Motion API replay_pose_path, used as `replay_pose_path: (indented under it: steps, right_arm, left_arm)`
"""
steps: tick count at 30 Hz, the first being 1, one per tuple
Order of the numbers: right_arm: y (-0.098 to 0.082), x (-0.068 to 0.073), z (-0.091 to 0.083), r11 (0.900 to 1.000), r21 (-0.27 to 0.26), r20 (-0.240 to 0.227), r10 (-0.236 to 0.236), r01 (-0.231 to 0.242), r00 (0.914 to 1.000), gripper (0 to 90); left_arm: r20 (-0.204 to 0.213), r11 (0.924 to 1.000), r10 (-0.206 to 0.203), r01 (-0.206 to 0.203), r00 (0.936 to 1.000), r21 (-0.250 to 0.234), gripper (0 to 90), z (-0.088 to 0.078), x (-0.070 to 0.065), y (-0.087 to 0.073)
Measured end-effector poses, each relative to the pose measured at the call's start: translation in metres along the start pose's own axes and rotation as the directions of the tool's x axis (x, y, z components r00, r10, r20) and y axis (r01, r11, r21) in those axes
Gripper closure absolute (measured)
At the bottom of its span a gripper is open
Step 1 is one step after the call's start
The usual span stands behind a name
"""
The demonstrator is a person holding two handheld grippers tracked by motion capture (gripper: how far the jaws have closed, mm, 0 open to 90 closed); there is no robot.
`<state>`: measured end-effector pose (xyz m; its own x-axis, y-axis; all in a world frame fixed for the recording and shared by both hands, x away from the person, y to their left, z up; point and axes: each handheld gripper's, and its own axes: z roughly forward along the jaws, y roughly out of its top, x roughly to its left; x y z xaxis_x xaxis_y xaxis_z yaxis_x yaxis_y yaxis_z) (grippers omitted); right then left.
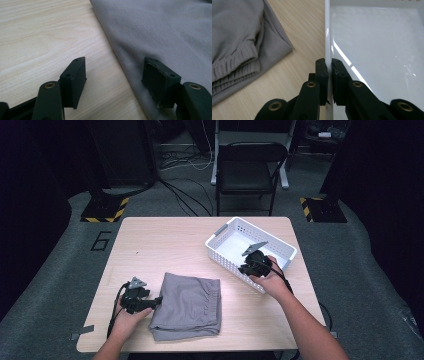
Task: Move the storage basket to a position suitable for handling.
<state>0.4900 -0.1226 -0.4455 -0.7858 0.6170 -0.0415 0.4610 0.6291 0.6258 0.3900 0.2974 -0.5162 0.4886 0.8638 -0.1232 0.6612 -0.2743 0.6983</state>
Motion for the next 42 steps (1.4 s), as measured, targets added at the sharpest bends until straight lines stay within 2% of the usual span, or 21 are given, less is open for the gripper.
replay_pose_path:
  steps: [5, 9, 11, 12, 13, 16, 17, 21, 22, 24, 26, 27, 29, 34, 36, 37, 38, 39, 40, 41, 42]
  right_arm:
    - [0.011, 0.014, 0.008, 0.997, -0.001, -0.032, -0.075, 0.075, 0.9966, 84.7]
    - [0.014, 0.018, 0.01, 0.996, -0.001, -0.044, -0.092, 0.092, 0.9948, 84.6]
    - [0.015, 0.018, 0.011, 0.997, -0.001, -0.054, -0.083, 0.083, 0.9951, 82.6]
    - [0.015, 0.018, 0.01, 0.997, -0.002, -0.056, -0.072, 0.072, 0.9958, 74.6]
    - [0.015, 0.014, 0.003, 0.999, -0.038, -0.05, -0.033, 0.031, 0.9982, 63.9]
    - [0.016, 0.011, -0.008, 0.998, -0.068, -0.025, -0.007, 0.005, 0.9997, 59.5]
    - [0.016, 0.008, -0.019, 0.995, -0.089, -0.002, 0.04, -0.04, 0.9992, 56.1]
    - [0.014, 0.003, -0.03, 0.991, -0.121, 0.036, 0.066, -0.061, 0.9971, 52.3]
    - [0.012, 0.002, -0.037, 0.989, -0.119, 0.074, 0.098, -0.089, 0.9924, 47.3]
    - [0.008, 0.002, -0.04, 0.984, -0.123, 0.105, 0.141, -0.128, 0.9844, 43.2]
    - [0.006, 0.001, -0.043, 0.985, -0.105, 0.124, 0.151, -0.138, 0.9807, 40.6]
    - [0.0, -0.001, -0.047, 0.98, -0.105, 0.16, 0.185, -0.17, 0.9697, 38.9]
    - [-0.002, -0.002, -0.048, 0.979, -0.107, 0.177, 0.192, -0.174, 0.9654, 38.3]
    - [-0.02, -0.008, -0.054, 0.956, -0.098, 0.254, 0.292, -0.276, 0.922, 32.8]
    - [-0.027, -0.01, -0.055, 0.951, -0.098, 0.268, 0.311, -0.295, 0.912, 31.5]
    - [-0.027, -0.01, -0.055, 0.951, -0.098, 0.268, 0.311, -0.295, 0.912, 31.5]
    - [-0.03, -0.012, -0.056, 0.948, -0.098, 0.278, 0.319, -0.303, 0.9062, 30.8]
    - [-0.035, -0.013, -0.055, 0.938, -0.09, 0.294, 0.345, -0.333, 0.8913, 29.1]
    - [-0.035, -0.013, -0.055, 0.938, -0.09, 0.294, 0.345, -0.333, 0.8913, 29.1]
    - [-0.041, -0.015, -0.054, 0.929, -0.076, 0.304, 0.366, -0.361, 0.8793, 28.7]
    - [-0.041, -0.015, -0.054, 0.929, -0.076, 0.304, 0.366, -0.361, 0.8793, 28.7]
  left_arm:
    - [0.0, 1.0, -0.004, 0.004, 1.0, -0.004, 35.0, 0.0, 0.0, 0.0]
    - [0.0, 1.0, -0.005, 0.005, 1.0, 0.0, 35.0, 0.0, 0.0, 0.0]
    - [-0.003, 1.0, -0.006, 0.006, 1.0, -0.001, 35.0, 0.0, 0.001, 0.0]
    - [0.005, 0.9999, 0.003, -0.003, 1.0, 0.011, 35.0, -0.001, 0.001, 0.0]
    - [0.004, 1.0, -0.004, 0.004, 1.0, 0.008, 35.0, -0.002, 0.001, 0.0]
    - [0.005, 0.9999, -0.005, 0.005, 1.0, 0.009, 35.0, -0.002, 0.001, 0.0]
    - [0.004, 0.9999, -0.007, 0.007, 1.0, 0.008, 35.0, -0.001, 0.001, 0.0]
    - [0.002, 0.9999, -0.004, 0.004, 1.0, 0.01, 35.0, -0.002, 0.001, 0.0]
    - [0.001, 1.0, -0.005, 0.005, 1.0, 0.008, 34.9, -0.002, 0.001, 0.0]
    - [0.0, 0.9999, 0.002, -0.002, 1.0, 0.013, 34.9, -0.002, 0.001, 0.0]
    - [0.0, 0.9999, 0.0, 0.0, 1.0, 0.013, 34.9, -0.002, 0.001, 0.0]
    - [-0.001, 0.9999, 0.001, -0.001, 1.0, 0.014, 34.8, -0.002, 0.001, 0.0]
    - [-0.001, 0.9999, 0.001, -0.001, 1.0, 0.014, 34.8, -0.002, 0.002, 0.0]
    - [-0.001, 0.9999, 0.003, -0.003, 1.0, 0.015, 34.8, -0.002, 0.002, 0.0]
    - [-0.001, 0.9999, 0.002, -0.002, 1.0, 0.016, 34.8, -0.002, 0.002, 0.0]
    - [-0.001, 0.9999, 0.002, -0.002, 1.0, 0.016, 34.8, -0.002, 0.002, 0.0]
    - [0.0, 0.9999, 0.002, -0.002, 1.0, 0.016, 34.8, -0.002, 0.002, 0.0]
    - [-0.005, 1.0, 0.001, -0.001, 1.0, 0.006, 34.8, -0.001, 0.001, 0.0]
    - [-0.004, 1.0, 0.0, 0.0, 1.0, 0.008, 34.8, -0.001, 0.001, 0.0]
    - [-0.004, 1.0, 0.0, 0.0, 1.0, 0.007, 34.8, 0.0, 0.001, 0.0]
    - [-0.004, 1.0, 0.0, 0.0, 1.0, 0.007, 34.8, 0.0, 0.001, 0.0]
